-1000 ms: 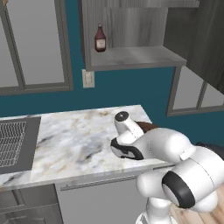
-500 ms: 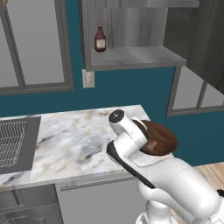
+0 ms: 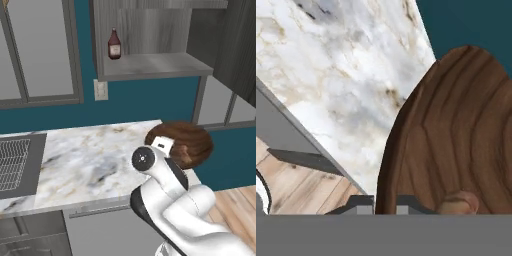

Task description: Pick the potato from the cabinet and place it in the bowl. Then pick the bowl and place it in the sink. Then turn on the sink facuet.

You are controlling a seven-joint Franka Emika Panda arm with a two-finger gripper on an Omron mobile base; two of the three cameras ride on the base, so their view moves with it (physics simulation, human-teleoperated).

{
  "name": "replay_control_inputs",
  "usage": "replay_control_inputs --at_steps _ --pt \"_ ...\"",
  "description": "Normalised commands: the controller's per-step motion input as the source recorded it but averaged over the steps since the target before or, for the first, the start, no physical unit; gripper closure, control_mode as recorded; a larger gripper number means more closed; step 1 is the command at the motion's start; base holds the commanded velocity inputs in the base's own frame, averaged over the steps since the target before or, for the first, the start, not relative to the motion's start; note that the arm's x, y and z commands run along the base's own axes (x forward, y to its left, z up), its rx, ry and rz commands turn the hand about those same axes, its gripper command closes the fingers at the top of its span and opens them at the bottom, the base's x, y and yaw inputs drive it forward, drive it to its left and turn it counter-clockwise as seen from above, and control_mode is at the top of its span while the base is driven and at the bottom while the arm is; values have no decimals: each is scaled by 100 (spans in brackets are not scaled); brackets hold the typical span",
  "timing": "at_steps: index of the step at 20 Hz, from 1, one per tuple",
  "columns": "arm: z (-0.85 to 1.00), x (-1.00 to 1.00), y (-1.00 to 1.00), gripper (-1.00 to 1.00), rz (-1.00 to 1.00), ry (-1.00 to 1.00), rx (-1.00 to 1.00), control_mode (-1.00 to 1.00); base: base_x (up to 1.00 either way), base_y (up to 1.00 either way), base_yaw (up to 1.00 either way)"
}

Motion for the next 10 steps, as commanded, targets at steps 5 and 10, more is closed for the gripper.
replay_control_inputs --at_steps 5,10 --pt "49 -52 9 100 32 3 -20 -100 0 0 0" --pt "22 -26 17 100 5 12 -2 -100 0 0 0"
